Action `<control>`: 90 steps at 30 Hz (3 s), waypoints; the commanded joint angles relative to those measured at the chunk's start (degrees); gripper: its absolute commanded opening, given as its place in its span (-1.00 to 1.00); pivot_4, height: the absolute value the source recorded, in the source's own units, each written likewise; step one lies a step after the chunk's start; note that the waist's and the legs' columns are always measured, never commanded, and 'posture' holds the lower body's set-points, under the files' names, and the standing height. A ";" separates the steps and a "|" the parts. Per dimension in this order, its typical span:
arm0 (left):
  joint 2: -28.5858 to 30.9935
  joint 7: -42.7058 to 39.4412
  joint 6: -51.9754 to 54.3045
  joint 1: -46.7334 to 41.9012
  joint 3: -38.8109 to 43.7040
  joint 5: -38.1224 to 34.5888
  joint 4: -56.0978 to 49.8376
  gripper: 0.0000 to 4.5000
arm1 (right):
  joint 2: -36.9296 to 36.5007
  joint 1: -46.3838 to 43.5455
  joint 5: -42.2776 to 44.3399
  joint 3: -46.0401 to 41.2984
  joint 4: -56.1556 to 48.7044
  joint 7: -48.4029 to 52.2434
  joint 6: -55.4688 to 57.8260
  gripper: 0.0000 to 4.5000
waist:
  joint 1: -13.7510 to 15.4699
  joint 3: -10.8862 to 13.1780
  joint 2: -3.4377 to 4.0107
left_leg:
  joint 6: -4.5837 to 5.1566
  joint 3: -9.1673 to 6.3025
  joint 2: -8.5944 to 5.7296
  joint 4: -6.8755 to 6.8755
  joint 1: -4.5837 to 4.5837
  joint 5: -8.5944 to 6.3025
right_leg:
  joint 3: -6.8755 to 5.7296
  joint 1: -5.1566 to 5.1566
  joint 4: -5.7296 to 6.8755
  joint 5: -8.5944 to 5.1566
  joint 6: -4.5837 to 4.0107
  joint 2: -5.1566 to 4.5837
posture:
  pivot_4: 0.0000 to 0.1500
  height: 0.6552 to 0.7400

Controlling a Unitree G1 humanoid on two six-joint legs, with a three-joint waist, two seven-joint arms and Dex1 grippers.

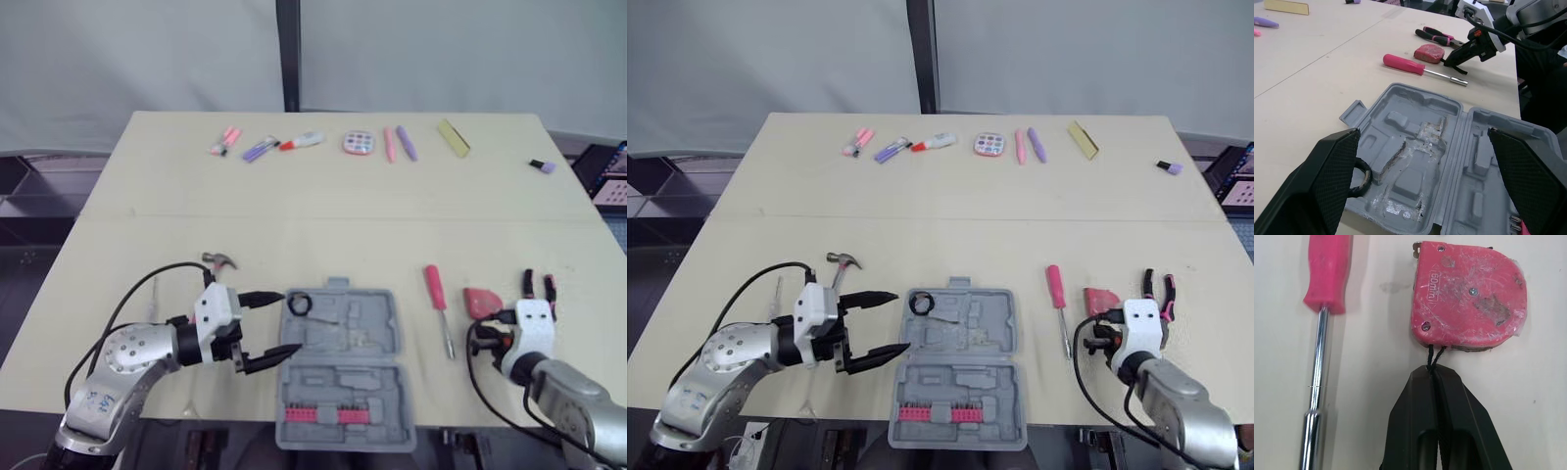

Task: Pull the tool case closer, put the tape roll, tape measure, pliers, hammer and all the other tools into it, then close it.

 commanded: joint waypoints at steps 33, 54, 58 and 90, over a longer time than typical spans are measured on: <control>0.94 -6.14 -5.43 3.82 -1.58 1.90 1.44 1.00 | 5.18 21.06 6.40 -2.42 -21.01 -0.36 9.45 -0.95 | 0.01 0.00 0.00 | 0.00 -0.03 0.00 -0.05 0.00 0.00 | 0.05 0.05 -0.18 0.00 0.00 -0.01 | 1.00 0.37; 0.66 -4.14 -3.46 3.57 -2.30 1.51 -0.90 1.00 | 3.15 19.29 9.34 -4.43 -20.76 0.77 12.12 0.29 | 0.00 0.00 -0.01 | 0.00 -0.03 0.00 -0.05 0.01 0.00 | 0.06 0.09 -0.24 0.00 0.00 -0.01 | 1.00 0.37; 0.50 -3.96 -3.25 3.49 -2.39 1.45 -1.04 1.00 | 1.30 19.82 12.28 -7.17 -21.30 2.13 13.96 0.99 | 0.14 0.00 -0.01 | 0.00 -0.03 -0.01 -0.05 0.00 0.00 | 0.07 0.12 -0.28 0.00 0.00 -0.02 | 1.00 0.37; 2.42 -8.10 -9.89 7.51 2.86 0.25 -0.50 1.00 | -32.53 -2.75 -8.56 7.70 33.76 59.66 -65.83 0.99 | 0.08 0.08 -0.03 | 0.07 0.20 0.12 0.00 -0.10 0.02 | -0.18 0.27 -0.78 0.00 0.00 0.01 | 1.00 0.37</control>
